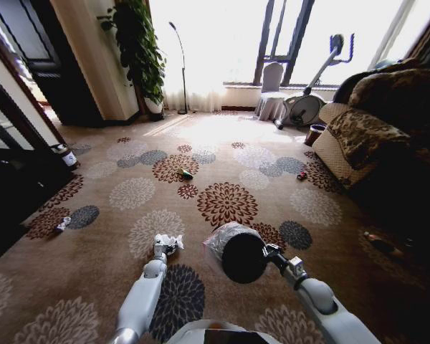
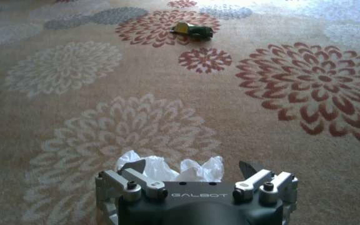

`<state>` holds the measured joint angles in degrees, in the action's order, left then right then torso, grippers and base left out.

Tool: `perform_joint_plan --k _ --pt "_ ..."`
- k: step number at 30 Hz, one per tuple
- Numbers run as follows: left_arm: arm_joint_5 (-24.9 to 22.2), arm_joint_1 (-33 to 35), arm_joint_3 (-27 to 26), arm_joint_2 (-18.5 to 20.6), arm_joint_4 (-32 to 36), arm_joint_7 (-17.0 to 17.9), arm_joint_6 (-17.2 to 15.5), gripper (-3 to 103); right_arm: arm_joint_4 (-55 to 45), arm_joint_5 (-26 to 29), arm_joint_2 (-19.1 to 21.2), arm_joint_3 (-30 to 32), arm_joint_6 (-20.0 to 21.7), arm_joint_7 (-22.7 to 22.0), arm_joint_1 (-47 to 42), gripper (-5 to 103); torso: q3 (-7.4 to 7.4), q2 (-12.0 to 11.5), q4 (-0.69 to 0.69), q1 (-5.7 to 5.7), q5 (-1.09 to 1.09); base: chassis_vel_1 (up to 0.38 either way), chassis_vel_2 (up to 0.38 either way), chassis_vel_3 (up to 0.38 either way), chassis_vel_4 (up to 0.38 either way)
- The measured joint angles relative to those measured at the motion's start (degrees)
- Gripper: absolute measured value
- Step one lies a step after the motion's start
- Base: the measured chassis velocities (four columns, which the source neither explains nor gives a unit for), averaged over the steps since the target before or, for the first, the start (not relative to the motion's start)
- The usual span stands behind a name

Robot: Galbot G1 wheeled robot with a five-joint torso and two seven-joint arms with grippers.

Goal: Pick up the trash from the ground and place it into the trash bin.

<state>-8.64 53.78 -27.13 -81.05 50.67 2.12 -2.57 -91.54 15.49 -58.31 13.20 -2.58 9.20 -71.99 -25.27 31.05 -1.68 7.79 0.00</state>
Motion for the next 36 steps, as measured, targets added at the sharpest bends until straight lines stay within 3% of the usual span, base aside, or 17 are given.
perform_joint_plan --k 5,13,24,27,36 --pt "1.9 -4.1 -0.1 -0.6 -6.6 -0.1 1.7 99 4.9 0.8 -0.6 -4.9 -0.6 -3.1 7.3 0 0.0 0.0 0.0 0.0 -0.01 0.0 0.0 0.0 0.0" --pt "2.2 -10.6 -0.7 -1.0 -17.7 -0.1 2.9 99 6.4 2.1 -0.9 -7.1 0.3 -4.8 9.9 0 0.0 0.0 0.02 0.01 0.0 0.0 0.0 0.0 0.0" --pt "1.3 -13.9 -2.3 -2.5 -24.2 2.0 -0.9 94 7.4 2.9 -1.4 -7.1 -0.3 -3.9 10.6 0 0.01 0.0 0.0 0.0 0.0 0.0 0.0 0.0 0.0" --pt "3.1 -15.5 -3.0 -2.1 -27.3 2.4 -0.9 86 7.5 3.1 -1.4 -6.9 -0.8 -3.4 10.5 0 0.01 0.0 0.0 0.0 0.0 0.0 0.0 0.0 0.0" --pt "5.4 -16.8 -3.8 -1.3 -30.7 3.0 -3.3 86 7.9 3.3 -2.0 -6.5 -1.3 -2.6 10.4 0 0.0 0.0 0.0 0.0 0.0 0.0 0.0 0.0 0.0"
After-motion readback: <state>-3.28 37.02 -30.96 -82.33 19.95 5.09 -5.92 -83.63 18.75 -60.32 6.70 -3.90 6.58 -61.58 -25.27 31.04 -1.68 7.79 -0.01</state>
